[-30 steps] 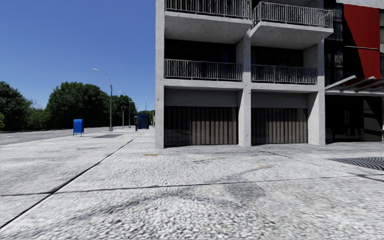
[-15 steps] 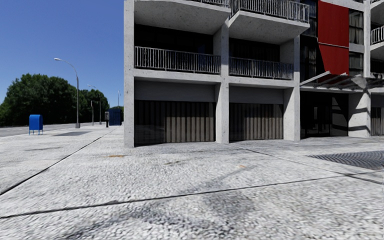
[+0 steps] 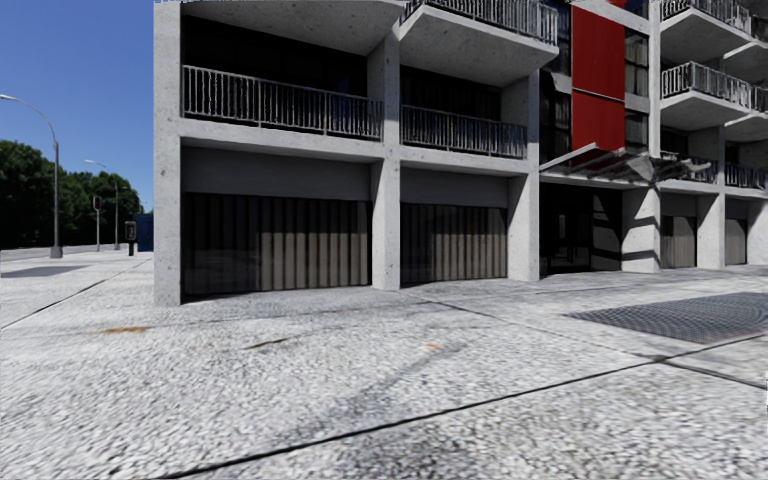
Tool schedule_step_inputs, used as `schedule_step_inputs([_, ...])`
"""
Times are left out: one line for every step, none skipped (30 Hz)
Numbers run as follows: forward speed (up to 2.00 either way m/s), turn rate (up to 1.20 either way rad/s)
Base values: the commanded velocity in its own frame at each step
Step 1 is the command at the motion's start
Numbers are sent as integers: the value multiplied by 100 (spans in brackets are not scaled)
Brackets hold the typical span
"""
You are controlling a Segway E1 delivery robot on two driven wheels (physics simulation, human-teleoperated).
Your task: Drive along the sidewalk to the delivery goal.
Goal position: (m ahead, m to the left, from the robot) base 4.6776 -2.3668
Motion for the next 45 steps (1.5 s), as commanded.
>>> schedule_step_inputs([109, -44])
schedule_step_inputs([109, -44])
schedule_step_inputs([109, -44])
schedule_step_inputs([109, -44])
schedule_step_inputs([109, -44])
schedule_step_inputs([109, -44])
schedule_step_inputs([109, -44])
schedule_step_inputs([109, -44])
schedule_step_inputs([109, -44])
schedule_step_inputs([109, -44])
schedule_step_inputs([109, -44])
schedule_step_inputs([109, -44])
schedule_step_inputs([109, -44])
schedule_step_inputs([109, -44])
schedule_step_inputs([109, -37])
schedule_step_inputs([109, -34])
schedule_step_inputs([109, -33])
schedule_step_inputs([109, -33])
schedule_step_inputs([109, -33])
schedule_step_inputs([109, -33])
schedule_step_inputs([109, -33])
schedule_step_inputs([109, -33])
schedule_step_inputs([109, -33])
schedule_step_inputs([109, -33])
schedule_step_inputs([109, -33])
schedule_step_inputs([109, -33])
schedule_step_inputs([109, -33])
schedule_step_inputs([109, -33])
schedule_step_inputs([109, -33])
schedule_step_inputs([109, -33])
schedule_step_inputs([109, -33])
schedule_step_inputs([109, -33])
schedule_step_inputs([109, -33])
schedule_step_inputs([109, -33])
schedule_step_inputs([109, -34])
schedule_step_inputs([109, -34])
schedule_step_inputs([109, -34])
schedule_step_inputs([109, -34])
schedule_step_inputs([109, -34])
schedule_step_inputs([109, -34])
schedule_step_inputs([109, -34])
schedule_step_inputs([109, -34])
schedule_step_inputs([109, -34])
schedule_step_inputs([109, -34])
schedule_step_inputs([109, -34])
